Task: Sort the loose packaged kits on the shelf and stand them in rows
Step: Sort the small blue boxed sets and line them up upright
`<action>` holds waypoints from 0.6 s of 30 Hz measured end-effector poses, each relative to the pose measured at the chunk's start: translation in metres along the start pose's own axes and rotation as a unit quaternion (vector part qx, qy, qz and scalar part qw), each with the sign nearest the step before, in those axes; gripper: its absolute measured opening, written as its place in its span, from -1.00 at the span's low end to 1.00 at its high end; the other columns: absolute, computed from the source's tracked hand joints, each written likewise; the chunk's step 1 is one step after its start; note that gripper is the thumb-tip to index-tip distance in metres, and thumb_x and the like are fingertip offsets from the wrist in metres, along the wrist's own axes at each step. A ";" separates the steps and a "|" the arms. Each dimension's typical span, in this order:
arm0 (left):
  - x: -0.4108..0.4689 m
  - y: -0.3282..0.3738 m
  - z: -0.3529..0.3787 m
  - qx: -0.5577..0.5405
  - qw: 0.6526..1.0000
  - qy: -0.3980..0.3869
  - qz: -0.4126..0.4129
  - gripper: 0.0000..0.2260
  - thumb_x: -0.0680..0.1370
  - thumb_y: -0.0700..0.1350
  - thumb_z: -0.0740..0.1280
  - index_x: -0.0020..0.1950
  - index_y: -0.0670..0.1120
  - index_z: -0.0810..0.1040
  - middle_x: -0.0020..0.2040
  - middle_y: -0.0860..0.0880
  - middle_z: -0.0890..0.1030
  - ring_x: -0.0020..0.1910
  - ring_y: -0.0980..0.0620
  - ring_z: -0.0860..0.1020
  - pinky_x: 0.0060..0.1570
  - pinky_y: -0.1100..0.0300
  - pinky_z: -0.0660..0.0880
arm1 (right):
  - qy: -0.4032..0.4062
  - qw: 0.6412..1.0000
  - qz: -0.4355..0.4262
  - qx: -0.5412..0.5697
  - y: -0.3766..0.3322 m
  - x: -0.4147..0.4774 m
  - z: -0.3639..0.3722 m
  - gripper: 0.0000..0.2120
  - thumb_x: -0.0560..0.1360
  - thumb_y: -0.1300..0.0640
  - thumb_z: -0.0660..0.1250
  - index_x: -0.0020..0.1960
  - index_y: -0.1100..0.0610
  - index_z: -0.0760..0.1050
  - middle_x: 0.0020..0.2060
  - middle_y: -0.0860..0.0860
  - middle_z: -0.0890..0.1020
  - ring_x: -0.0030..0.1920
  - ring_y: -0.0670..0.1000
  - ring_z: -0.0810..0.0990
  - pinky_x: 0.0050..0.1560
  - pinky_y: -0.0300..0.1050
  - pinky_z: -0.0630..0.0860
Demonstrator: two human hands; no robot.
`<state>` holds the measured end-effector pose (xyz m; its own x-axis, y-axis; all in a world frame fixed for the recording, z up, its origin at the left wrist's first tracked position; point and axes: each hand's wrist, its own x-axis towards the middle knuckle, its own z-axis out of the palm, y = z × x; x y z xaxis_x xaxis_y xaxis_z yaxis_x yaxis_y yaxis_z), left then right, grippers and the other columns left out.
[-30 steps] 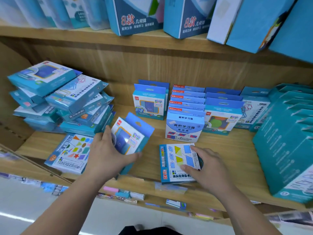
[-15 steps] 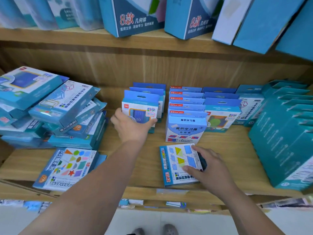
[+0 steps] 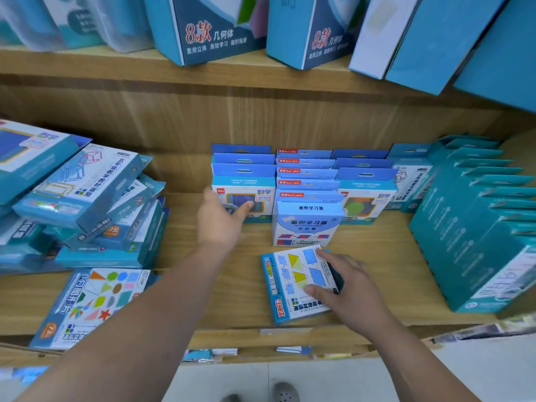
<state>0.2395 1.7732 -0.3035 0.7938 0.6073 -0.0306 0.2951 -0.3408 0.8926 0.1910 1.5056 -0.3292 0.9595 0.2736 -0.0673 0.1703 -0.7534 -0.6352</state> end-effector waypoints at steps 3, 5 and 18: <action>0.002 0.001 -0.003 -0.006 1.000 0.012 0.022 -0.32 0.38 -0.03 0.60 0.39 -0.08 0.35 0.37 -0.03 0.45 0.26 0.10 0.49 0.01 0.48 0.41 | -0.003 1.000 0.000 -0.003 0.000 0.000 -0.001 -0.30 0.40 -0.22 0.50 0.48 -0.23 0.33 0.19 -0.29 0.45 0.22 -0.17 0.30 0.16 -0.26 0.30; 0.007 0.002 -0.007 -0.015 1.000 0.008 0.023 -0.12 0.33 -0.07 0.63 0.53 -0.07 0.23 0.47 -0.01 0.34 0.38 0.11 0.40 0.26 0.32 0.33 | -0.007 1.000 -0.003 -0.004 0.000 0.000 -0.001 -0.29 0.40 -0.24 0.49 0.48 -0.24 0.32 0.21 -0.29 0.45 0.23 -0.17 0.31 0.18 -0.24 0.32; 0.019 -0.003 -0.013 -0.141 0.984 -0.112 -0.019 -0.50 0.41 -0.17 0.57 0.27 0.01 0.46 0.05 0.14 0.65 0.02 0.17 0.66 -0.18 0.32 0.57 | -0.014 1.000 -0.009 0.000 -0.001 0.004 -0.001 -0.29 0.39 -0.25 0.48 0.48 -0.25 0.30 0.21 -0.33 0.41 0.24 -0.17 0.29 0.25 -0.18 0.37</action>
<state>0.2472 1.7954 -0.3009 0.8913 0.4324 -0.1364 0.1932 -0.0899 0.9770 0.1947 1.5063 -0.3278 0.9497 0.3032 -0.0781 0.1868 -0.7488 -0.6360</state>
